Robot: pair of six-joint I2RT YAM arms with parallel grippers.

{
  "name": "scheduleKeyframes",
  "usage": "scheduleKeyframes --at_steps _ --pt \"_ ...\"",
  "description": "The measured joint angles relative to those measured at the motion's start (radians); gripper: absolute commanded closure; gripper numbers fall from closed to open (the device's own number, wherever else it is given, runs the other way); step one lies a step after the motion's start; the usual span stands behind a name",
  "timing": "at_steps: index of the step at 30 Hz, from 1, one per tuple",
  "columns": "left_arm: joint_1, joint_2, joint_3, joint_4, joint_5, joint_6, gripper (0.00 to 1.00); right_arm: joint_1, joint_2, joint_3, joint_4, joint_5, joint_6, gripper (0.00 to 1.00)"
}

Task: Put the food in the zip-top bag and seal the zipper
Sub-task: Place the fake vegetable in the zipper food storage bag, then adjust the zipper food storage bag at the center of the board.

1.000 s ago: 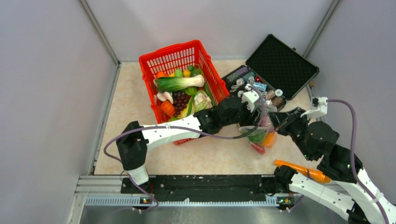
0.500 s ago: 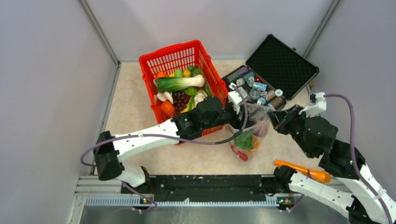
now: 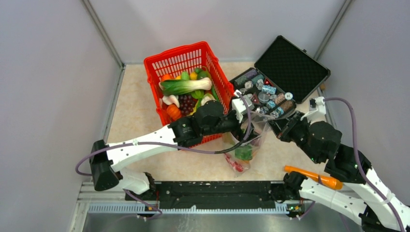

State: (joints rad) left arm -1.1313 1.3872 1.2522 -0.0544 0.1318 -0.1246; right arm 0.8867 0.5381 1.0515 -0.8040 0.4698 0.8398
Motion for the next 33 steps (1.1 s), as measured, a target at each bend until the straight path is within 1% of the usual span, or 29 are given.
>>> scheduleKeyframes --at_steps 3,5,8,11,13,15,17,19,21,24,27,30,33 --pt "0.01 0.002 0.001 -0.024 0.035 -0.004 0.1 0.0 0.003 -0.031 0.03 -0.011 -0.005 1.0" --pt "0.017 0.008 0.006 -0.036 0.064 -0.008 0.12 -0.001 0.002 -0.063 0.054 -0.013 -0.013 1.0" --pt "0.024 0.031 0.047 -0.09 0.114 -0.003 0.1 -0.006 0.019 -0.086 0.054 -0.006 -0.017 1.0" --pt "0.024 0.065 0.12 -0.151 0.144 0.01 0.02 -0.006 0.027 -0.097 0.056 0.032 -0.016 1.0" --pt "0.024 0.076 0.146 -0.164 0.143 0.017 0.01 -0.007 0.024 -0.102 0.065 0.03 -0.026 1.0" --pt "0.024 0.079 0.157 -0.187 0.141 0.019 0.05 -0.008 0.026 -0.102 0.089 -0.011 -0.069 1.0" --pt "0.023 0.082 0.183 -0.23 0.13 0.023 0.02 -0.013 0.026 -0.101 0.111 -0.05 -0.115 1.0" --pt "0.021 0.086 0.213 -0.253 0.092 0.023 0.01 -0.013 0.021 -0.1 0.119 -0.042 -0.137 1.0" --pt "0.021 0.077 0.212 -0.241 0.071 0.023 0.01 -0.013 0.017 -0.097 0.103 -0.003 -0.15 1.0" --pt "0.022 0.056 0.196 -0.234 0.064 0.032 0.01 -0.014 0.066 -0.058 -0.011 0.101 -0.11 1.0" --pt "0.022 0.045 0.196 -0.236 0.076 0.042 0.01 -0.015 0.127 -0.052 -0.104 0.163 -0.077 1.0" --pt "0.022 0.022 0.181 -0.221 0.067 0.042 0.01 -0.016 0.135 -0.055 -0.114 0.163 -0.089 1.0" --pt "0.022 -0.038 0.134 -0.21 0.01 0.042 0.01 -0.016 0.094 -0.044 -0.094 0.162 -0.124 1.0"
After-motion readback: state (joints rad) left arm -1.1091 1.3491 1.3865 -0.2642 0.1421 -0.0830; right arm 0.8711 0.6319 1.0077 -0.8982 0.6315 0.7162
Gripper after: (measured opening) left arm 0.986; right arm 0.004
